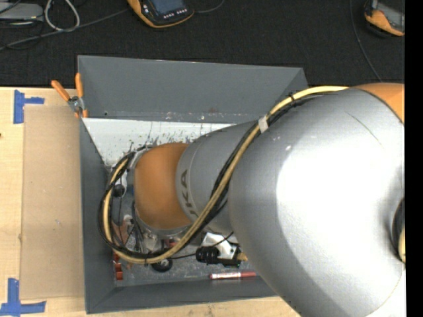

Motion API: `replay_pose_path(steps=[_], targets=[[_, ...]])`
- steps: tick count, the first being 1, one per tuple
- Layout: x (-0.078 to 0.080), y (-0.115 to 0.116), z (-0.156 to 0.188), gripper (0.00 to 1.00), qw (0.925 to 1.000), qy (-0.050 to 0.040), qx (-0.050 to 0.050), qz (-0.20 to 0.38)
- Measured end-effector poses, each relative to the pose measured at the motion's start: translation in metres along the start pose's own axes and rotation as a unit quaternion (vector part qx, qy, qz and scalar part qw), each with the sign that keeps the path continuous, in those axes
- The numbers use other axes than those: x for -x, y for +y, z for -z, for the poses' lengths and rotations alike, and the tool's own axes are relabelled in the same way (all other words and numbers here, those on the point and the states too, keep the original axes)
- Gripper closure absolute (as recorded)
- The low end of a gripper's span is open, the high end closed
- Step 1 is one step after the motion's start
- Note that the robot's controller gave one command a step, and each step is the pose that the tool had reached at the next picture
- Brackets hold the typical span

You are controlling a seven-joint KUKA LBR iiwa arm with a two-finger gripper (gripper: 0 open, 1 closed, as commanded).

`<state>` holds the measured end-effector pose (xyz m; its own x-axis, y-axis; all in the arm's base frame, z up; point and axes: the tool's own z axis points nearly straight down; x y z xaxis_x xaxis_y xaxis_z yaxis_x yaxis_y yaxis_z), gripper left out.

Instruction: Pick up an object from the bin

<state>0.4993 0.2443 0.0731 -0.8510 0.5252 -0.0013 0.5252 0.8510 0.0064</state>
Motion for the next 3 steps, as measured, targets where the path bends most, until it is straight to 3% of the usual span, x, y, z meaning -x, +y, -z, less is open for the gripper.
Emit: replay_pose_path(steps=[3], targets=[[0.0, -0.002, 0.044, 1.0, 1.0, 0.0019, -0.002, -0.001]])
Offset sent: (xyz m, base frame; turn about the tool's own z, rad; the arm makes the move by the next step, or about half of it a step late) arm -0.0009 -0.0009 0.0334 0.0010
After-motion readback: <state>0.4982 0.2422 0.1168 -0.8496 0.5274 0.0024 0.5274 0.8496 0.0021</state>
